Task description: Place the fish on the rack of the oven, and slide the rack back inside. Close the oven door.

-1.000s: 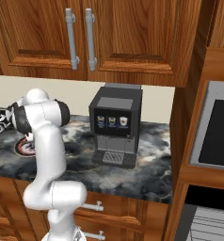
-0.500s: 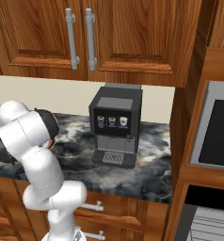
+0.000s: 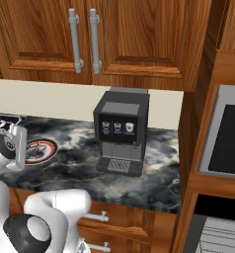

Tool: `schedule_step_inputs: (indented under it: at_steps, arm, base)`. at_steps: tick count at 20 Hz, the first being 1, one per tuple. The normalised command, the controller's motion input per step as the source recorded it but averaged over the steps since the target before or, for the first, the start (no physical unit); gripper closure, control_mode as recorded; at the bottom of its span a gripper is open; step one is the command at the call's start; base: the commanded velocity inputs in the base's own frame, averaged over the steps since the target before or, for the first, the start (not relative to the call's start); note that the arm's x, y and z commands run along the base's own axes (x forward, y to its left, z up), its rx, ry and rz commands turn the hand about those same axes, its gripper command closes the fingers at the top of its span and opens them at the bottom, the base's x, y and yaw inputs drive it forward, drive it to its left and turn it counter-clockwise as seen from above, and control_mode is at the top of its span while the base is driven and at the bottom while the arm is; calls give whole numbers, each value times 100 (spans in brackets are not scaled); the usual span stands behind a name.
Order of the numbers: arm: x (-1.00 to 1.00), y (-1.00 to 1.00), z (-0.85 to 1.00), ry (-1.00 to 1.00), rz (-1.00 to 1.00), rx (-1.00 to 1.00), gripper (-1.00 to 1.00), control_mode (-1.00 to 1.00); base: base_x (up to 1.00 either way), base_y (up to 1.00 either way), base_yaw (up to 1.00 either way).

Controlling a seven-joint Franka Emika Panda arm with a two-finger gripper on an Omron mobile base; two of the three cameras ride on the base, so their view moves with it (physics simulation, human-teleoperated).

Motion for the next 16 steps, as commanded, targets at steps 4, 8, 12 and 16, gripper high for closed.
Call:
schedule_step_inputs:
  at_steps: [4, 8, 12, 16]
  arm:
    - [-88, -83, 100, -11, -10, 19, 100, -100]
    - [-74, -98, 95, 0, -9, 26, 100, -100]
    - [-50, -100, 72, 3, -14, 36, 100, -100]
    - [-46, -100, 48, 4, -17, 39, 100, -100]
  base:
    - [0, 0, 0]
    - [0, 0, 0]
    - [0, 0, 0]
    - [0, 0, 0]
